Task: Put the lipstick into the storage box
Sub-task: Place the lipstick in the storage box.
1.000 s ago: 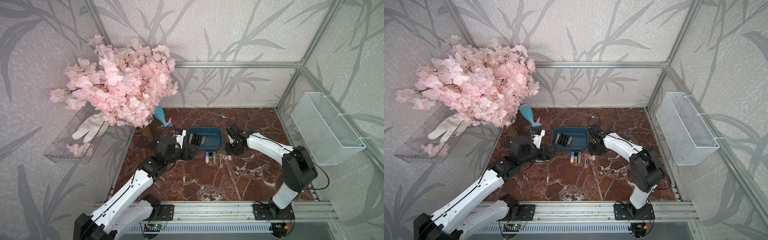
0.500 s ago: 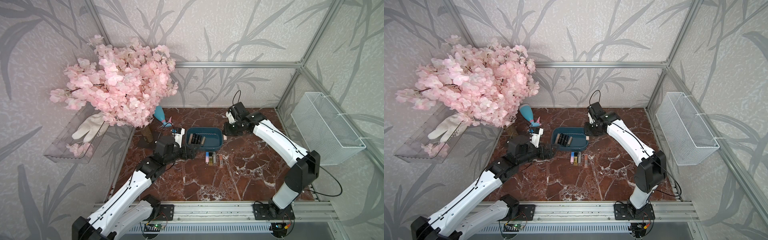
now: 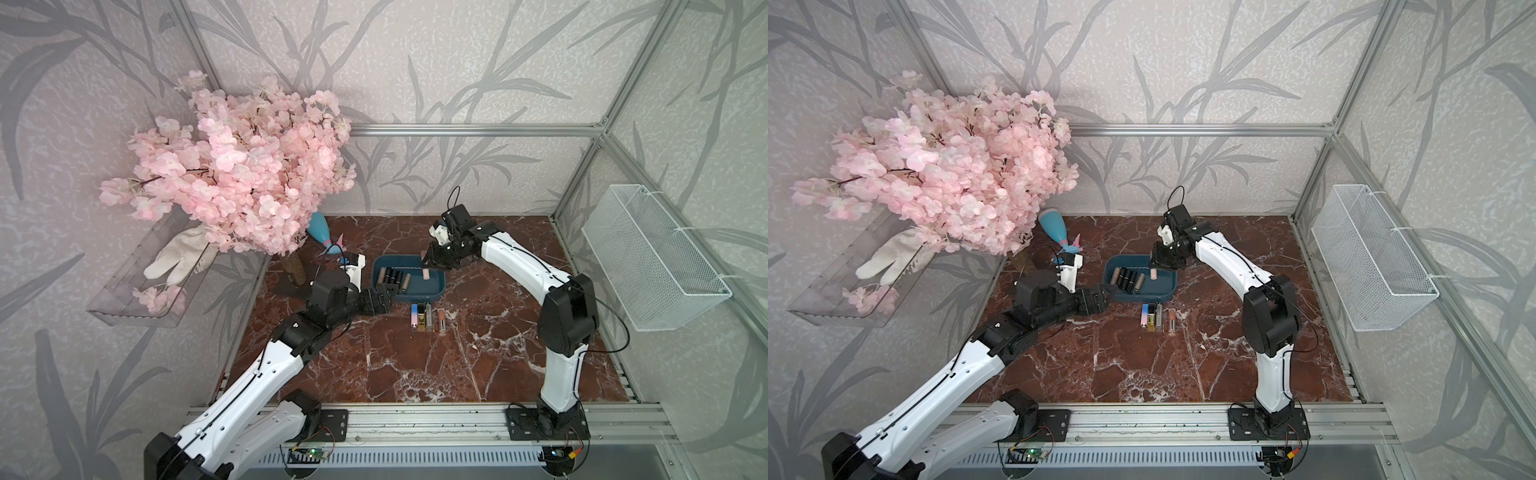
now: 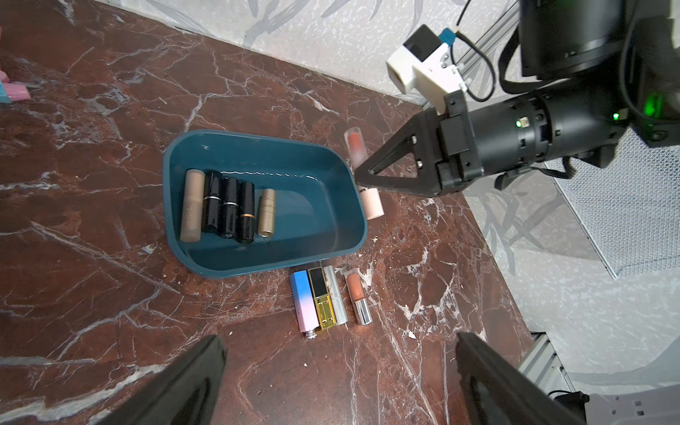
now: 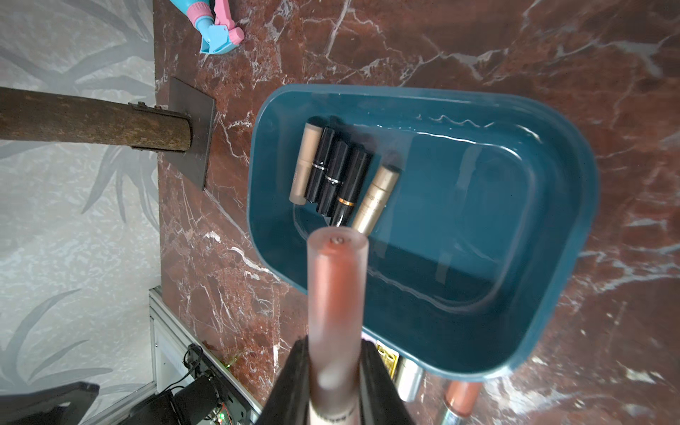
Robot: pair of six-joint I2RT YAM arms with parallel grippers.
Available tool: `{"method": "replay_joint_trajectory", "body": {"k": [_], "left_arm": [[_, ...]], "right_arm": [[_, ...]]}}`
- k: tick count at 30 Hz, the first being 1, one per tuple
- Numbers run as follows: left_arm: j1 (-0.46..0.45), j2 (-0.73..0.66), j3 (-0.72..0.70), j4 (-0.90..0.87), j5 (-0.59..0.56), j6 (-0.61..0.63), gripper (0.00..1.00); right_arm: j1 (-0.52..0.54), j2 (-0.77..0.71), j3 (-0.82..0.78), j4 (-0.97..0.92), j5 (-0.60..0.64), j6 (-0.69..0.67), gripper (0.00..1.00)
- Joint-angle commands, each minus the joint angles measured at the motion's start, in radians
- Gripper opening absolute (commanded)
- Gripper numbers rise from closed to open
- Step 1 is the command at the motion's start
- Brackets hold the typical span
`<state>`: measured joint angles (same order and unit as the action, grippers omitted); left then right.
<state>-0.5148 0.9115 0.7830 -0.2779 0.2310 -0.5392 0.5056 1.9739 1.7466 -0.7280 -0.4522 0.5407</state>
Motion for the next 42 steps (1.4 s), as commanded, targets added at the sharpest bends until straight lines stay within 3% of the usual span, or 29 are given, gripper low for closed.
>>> {"method": "replay_joint_trajectory", "body": {"k": [1,4,15,22,35,42], "left_arm": [[0.005,0.013,0.031,-0.019,0.033,0.053,1.00],[0.004,0.034,0.044,-0.040,0.067,0.065,1.00],[0.004,0.000,-0.005,0.026,-0.042,0.015,1.00],[0.005,0.082,0.013,0.092,0.003,0.114,1.00],[0.005,0.207,0.065,0.105,0.109,0.180,1.00],[0.005,0.171,0.052,0.081,0.087,0.189,1.00]], "right_arm": [[-0.003,0.038,0.011,0.080,-0.021,0.048,0.18],[-0.004,0.082,0.045,0.073,-0.003,0.074,0.18],[-0.010,0.273,0.241,-0.028,0.000,0.050,0.18],[-0.012,0.381,0.416,-0.148,0.036,-0.008,0.18],[-0.012,0.382,0.281,-0.065,0.045,0.054,0.19],[-0.010,0.369,0.206,-0.019,0.050,0.066,0.19]]}}
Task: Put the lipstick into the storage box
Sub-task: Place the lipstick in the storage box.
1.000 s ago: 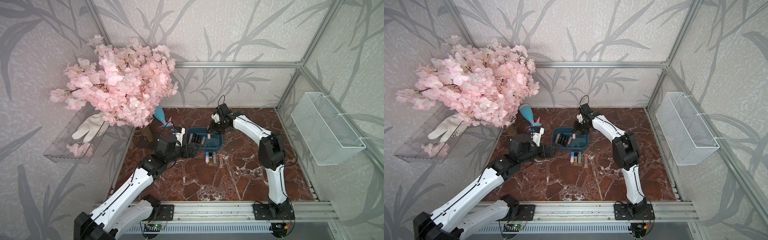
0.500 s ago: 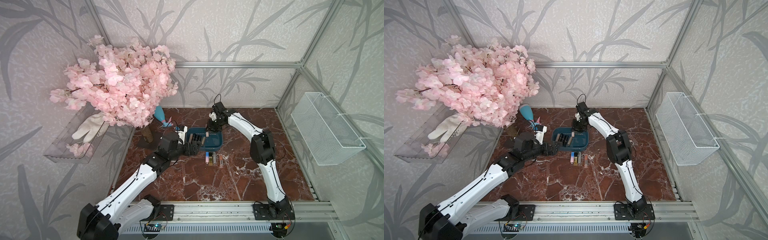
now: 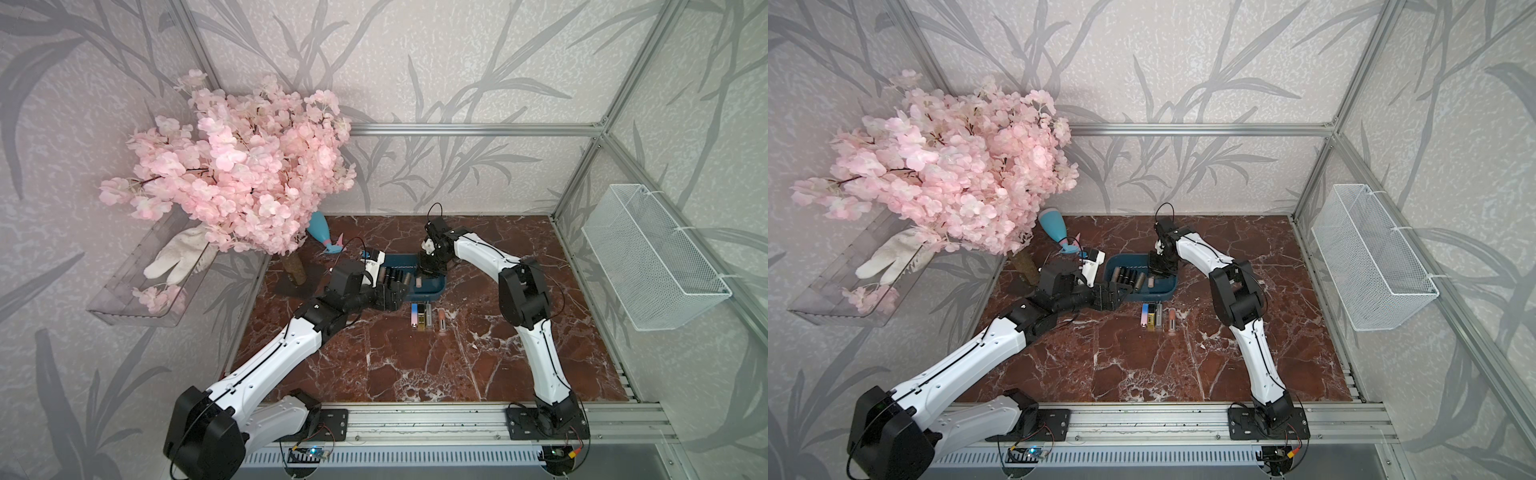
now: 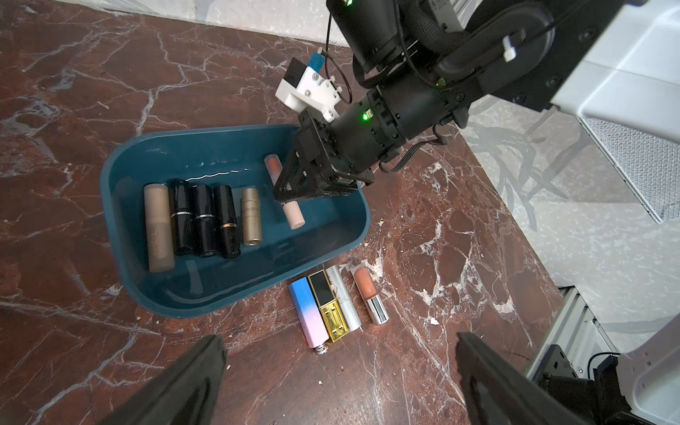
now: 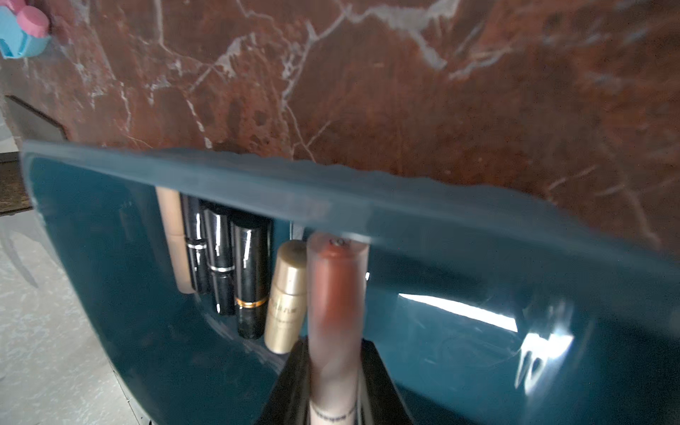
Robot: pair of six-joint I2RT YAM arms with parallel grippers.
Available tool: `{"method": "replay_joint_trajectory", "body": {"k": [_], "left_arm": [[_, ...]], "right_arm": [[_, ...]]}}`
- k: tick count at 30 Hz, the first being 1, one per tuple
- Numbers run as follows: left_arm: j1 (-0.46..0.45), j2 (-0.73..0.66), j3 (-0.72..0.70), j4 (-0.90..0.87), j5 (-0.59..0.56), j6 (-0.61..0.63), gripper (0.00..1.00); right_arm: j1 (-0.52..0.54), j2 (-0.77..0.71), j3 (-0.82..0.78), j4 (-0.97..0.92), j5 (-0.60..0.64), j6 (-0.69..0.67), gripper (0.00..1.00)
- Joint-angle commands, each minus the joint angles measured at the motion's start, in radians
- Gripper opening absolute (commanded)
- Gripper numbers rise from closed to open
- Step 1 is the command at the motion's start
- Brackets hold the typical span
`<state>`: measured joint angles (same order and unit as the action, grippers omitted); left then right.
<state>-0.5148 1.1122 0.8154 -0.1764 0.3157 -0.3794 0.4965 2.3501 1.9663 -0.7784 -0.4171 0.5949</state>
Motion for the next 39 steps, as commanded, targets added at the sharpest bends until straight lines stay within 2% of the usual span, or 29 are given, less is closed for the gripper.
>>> {"method": "replay_joint_trajectory", "body": {"k": [1,20,39], "left_arm": [[0.005,-0.037,0.019,-0.031,-0.002,0.033,1.00],[0.006,-0.160,-0.029,-0.115,-0.069,0.036,1.00],[0.006,-0.175,-0.048,-0.106,-0.080,0.030,1.00]], "right_arm": [[-0.002,-0.011,-0.024,0.036,0.015,0.013,0.19],[0.025,0.088,0.048,0.038,0.011,0.025,0.24],[0.033,0.097,0.079,0.027,-0.004,0.019,0.41]]}}
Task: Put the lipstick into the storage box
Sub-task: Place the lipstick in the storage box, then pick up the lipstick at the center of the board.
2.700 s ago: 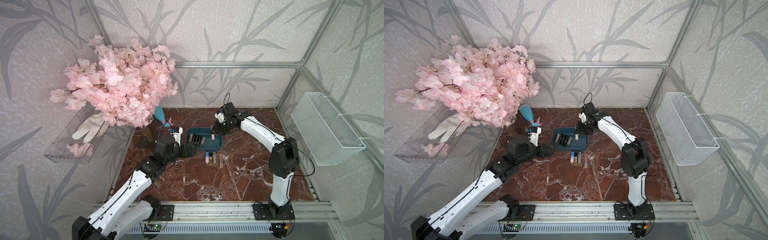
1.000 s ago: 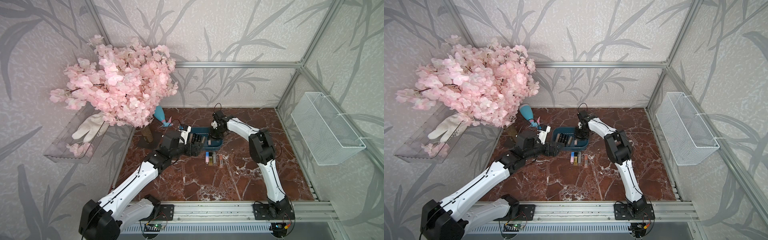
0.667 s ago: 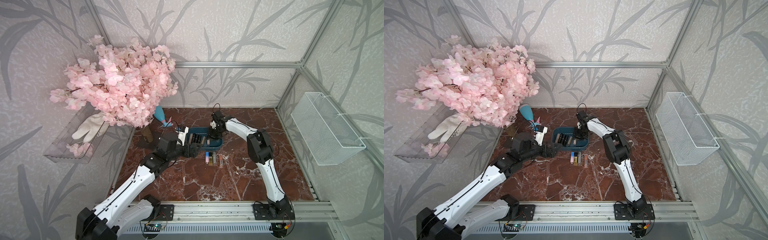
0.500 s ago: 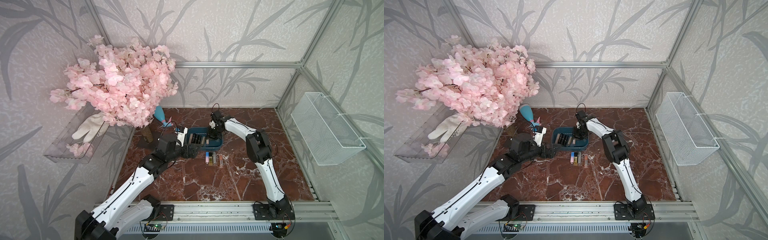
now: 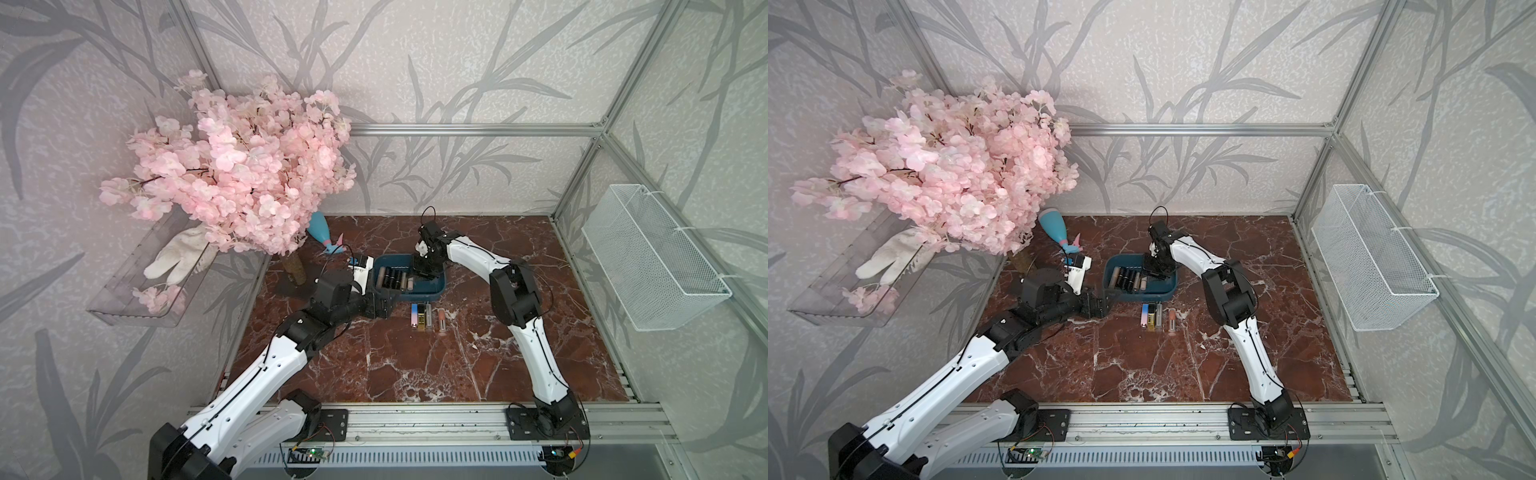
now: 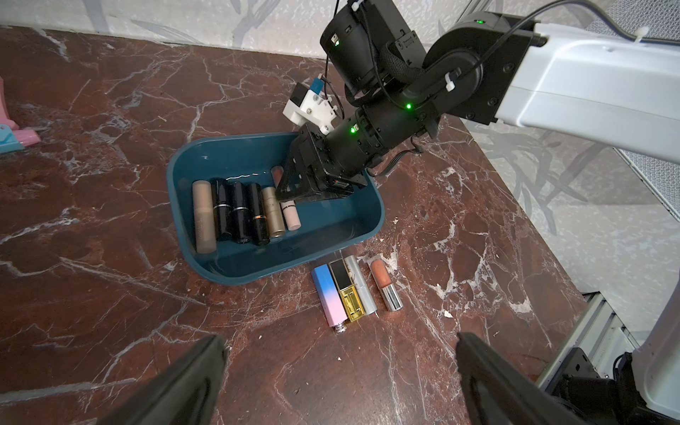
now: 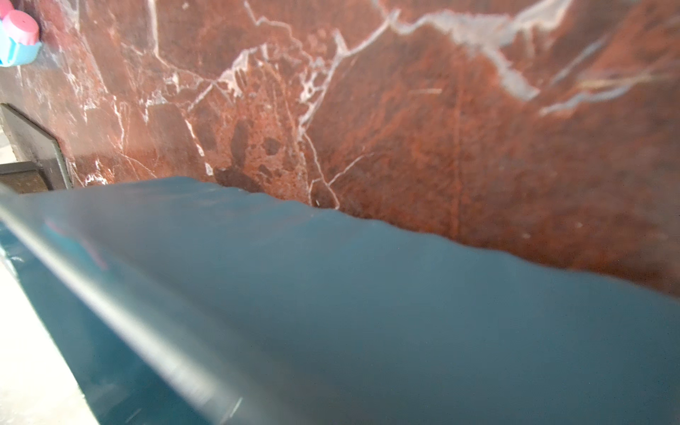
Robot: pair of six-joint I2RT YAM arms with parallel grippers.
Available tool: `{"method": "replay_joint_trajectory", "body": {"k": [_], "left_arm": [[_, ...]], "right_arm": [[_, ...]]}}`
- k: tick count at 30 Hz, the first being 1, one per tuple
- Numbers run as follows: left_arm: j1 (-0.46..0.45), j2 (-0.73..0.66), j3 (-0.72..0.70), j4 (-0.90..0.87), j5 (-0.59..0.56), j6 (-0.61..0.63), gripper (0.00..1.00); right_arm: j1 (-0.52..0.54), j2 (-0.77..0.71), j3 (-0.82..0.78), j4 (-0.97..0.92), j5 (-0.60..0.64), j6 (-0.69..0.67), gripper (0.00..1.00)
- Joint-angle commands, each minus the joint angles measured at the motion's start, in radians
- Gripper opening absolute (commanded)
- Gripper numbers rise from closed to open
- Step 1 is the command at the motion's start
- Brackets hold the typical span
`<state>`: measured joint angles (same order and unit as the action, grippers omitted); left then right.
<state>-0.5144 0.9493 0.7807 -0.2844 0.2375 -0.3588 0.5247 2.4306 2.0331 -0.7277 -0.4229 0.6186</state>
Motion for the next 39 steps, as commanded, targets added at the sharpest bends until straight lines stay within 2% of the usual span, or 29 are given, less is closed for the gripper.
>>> {"method": "replay_joint_trajectory", "body": {"k": [1,12,23,34,39], "left_arm": [[0.005,-0.012,-0.014,0.006,0.001,0.009,1.00],[0.006,0.002,-0.018,0.046,0.012,0.006,1.00],[0.005,0.006,-0.041,0.120,0.003,-0.032,1.00],[0.006,-0.001,-0.060,0.169,-0.001,-0.075,1.00],[0.004,0.001,-0.062,0.178,-0.004,-0.098,1.00]], "right_arm": [[0.004,0.011,0.009,-0.020,0.000,-0.003,0.42],[0.004,-0.065,0.004,-0.009,-0.031,-0.014,0.48],[0.004,-0.189,-0.010,-0.030,-0.055,-0.045,0.48],[-0.003,-0.291,-0.078,0.027,-0.166,-0.043,0.49],[-0.003,-0.340,-0.114,0.014,-0.176,-0.057,0.49]]}}
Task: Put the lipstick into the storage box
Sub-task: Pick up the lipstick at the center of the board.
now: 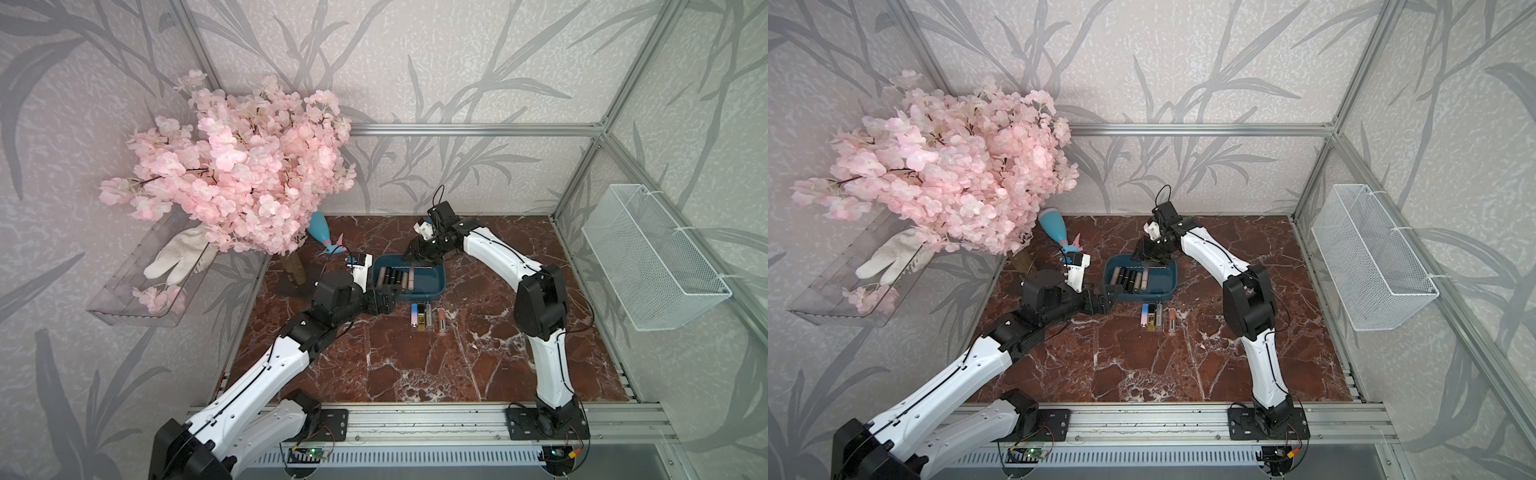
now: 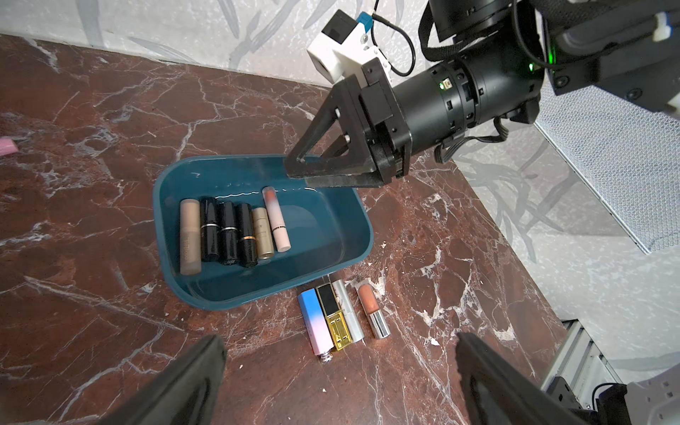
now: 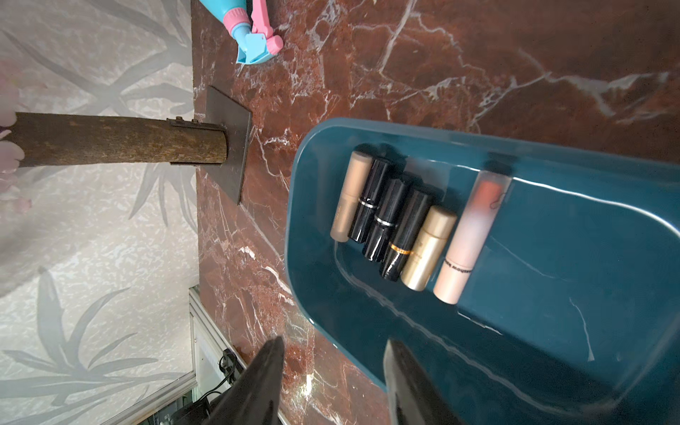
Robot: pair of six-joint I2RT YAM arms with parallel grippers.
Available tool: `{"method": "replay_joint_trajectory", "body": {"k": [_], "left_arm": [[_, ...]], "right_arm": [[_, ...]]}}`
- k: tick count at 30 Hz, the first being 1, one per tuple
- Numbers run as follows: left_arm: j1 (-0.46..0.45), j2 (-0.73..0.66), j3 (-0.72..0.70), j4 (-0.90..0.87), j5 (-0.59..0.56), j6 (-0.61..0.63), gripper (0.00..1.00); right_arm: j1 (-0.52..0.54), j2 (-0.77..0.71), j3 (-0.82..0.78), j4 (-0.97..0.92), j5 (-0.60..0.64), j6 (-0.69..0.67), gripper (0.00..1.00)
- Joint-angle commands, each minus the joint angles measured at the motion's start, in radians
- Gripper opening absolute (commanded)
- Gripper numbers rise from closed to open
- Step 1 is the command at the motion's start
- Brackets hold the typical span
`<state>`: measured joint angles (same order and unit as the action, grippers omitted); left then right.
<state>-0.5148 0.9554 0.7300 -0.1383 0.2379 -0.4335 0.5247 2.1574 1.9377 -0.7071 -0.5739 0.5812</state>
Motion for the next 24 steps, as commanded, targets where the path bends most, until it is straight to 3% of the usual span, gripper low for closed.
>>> {"method": "replay_joint_trajectory", "body": {"k": [1,12,24], "left_arm": [[0.005,-0.003,-0.014,0.035,-0.003,-0.030,1.00],[-0.018,0.043,-0.038,0.099,0.024,-0.092,1.00],[-0.126,0.099,-0.060,0.140,0.078,0.089,1.00]], "right_arm": [[-0.004,-0.081,-0.027,-0.017,-0.020,-0.029,0.49],[-0.002,-0.221,-0.104,-0.255,0.151,-0.203,0.51],[-0.002,-0.412,-0.402,-0.239,0.289,-0.240,0.52]]}}
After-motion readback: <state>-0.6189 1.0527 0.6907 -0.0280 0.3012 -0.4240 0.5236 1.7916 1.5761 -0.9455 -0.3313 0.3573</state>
